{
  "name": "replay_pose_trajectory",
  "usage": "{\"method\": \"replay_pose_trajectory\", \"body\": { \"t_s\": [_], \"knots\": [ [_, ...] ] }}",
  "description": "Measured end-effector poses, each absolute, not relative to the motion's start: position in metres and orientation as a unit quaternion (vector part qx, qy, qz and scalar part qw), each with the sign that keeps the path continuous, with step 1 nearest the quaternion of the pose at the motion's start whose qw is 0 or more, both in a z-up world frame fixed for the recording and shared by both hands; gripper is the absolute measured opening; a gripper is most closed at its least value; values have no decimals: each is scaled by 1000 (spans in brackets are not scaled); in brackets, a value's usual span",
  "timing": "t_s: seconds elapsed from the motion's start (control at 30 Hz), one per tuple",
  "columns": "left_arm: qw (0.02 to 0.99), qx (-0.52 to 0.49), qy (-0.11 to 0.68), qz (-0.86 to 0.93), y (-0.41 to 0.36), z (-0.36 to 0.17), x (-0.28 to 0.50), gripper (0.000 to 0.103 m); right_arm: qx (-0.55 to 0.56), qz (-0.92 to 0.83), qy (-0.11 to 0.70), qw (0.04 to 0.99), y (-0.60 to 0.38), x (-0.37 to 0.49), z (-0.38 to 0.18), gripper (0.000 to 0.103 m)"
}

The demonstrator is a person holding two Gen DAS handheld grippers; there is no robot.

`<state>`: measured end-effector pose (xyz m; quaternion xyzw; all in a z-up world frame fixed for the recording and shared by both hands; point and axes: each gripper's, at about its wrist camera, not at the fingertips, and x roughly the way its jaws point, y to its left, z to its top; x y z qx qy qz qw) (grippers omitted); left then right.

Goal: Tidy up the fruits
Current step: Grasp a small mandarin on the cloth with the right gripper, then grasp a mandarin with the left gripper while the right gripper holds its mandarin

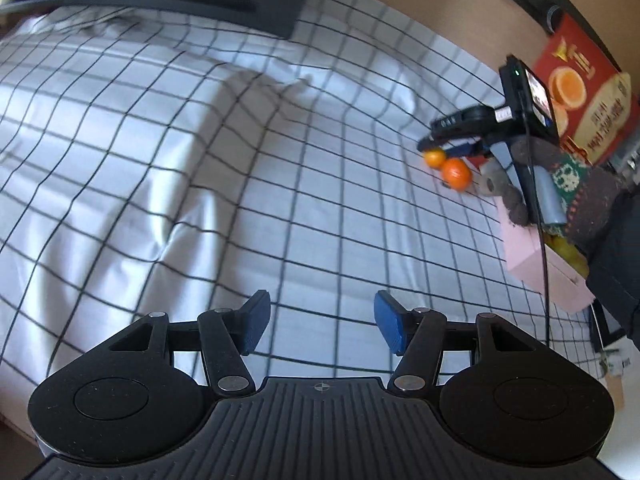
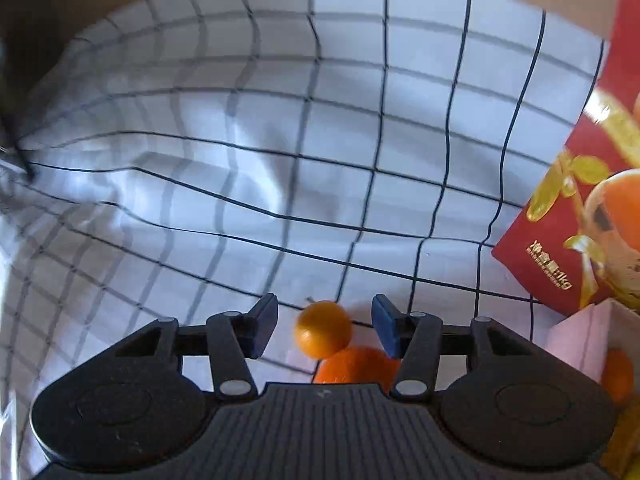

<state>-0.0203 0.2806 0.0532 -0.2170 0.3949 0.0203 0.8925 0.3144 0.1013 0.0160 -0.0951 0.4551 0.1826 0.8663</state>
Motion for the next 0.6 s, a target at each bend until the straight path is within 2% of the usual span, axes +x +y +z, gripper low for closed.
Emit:
{"method": "replay_pose_trajectory", "body": {
  "t_s": [0.07, 0.2, 0.4, 0.6],
  "knots": [
    [891, -224, 394, 21, 284, 51, -19, 62, -105, 193, 458, 861, 104, 313, 14, 31],
    [891, -220, 396, -1, 278, 49, -6, 62, -99, 215, 443, 865, 104, 291, 28, 30],
    [895, -198, 394, -65, 253, 51, 33, 62, -60, 281, 389, 875, 80, 206, 77, 30],
    [897, -141, 390, -156, 203, 53, 78, 63, -40, 262, 419, 869, 40, 131, 54, 31]
  ]
}}
